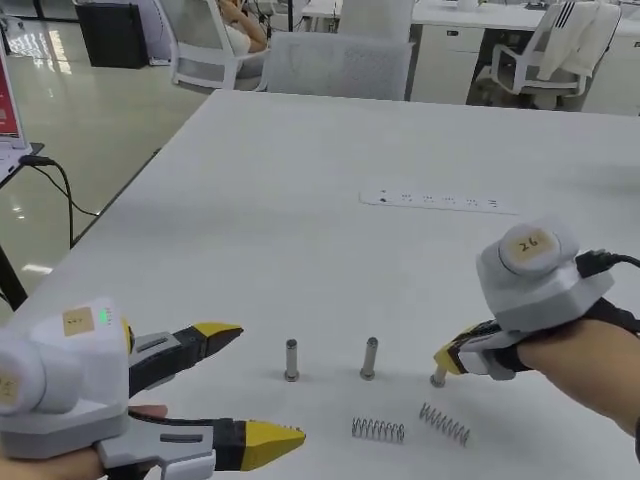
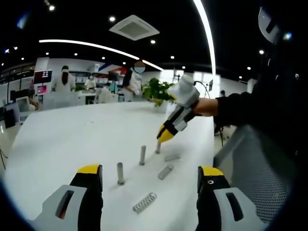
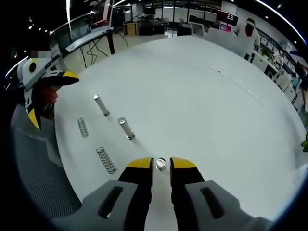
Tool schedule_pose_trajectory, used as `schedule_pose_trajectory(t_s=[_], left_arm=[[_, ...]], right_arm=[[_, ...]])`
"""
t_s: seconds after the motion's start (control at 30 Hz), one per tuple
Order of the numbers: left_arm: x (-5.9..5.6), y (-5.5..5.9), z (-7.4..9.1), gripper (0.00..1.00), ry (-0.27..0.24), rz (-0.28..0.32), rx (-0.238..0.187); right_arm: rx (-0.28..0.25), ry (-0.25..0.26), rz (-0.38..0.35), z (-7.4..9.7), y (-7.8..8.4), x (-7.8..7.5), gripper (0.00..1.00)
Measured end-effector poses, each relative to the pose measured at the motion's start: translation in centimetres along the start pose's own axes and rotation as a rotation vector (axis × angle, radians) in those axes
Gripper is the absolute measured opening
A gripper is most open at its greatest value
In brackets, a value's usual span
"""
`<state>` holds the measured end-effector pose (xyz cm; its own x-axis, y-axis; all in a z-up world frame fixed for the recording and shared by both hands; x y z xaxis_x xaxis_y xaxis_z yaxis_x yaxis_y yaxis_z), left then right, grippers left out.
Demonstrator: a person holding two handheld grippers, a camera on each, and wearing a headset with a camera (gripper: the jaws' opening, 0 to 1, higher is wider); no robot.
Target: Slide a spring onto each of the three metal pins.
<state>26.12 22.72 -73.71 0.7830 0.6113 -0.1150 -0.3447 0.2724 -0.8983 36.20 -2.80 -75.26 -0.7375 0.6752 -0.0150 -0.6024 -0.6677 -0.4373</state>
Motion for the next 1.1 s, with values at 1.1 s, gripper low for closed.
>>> schedule_pose_trajectory(t_s=[1.1], left_arm=[[0.0, 0.1, -0.1, 0.77, 0.006, -0.003, 0.003]], right_arm=[[0.024, -0.080, 0.019, 0.7, 4.1, 1.7, 0.13]])
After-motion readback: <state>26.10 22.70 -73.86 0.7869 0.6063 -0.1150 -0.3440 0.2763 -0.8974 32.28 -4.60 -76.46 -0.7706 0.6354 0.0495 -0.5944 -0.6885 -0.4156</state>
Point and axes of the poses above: the centre of the closed fingertips' face, and the gripper's own axes: z roughly backward along the fingers, x roughly to its left, y roughly out of its underside, the point moved 8 cm from there along z, roughly backward along the fingers, and after that the axes turned 11 degrees about x, right-handed, at the moved point
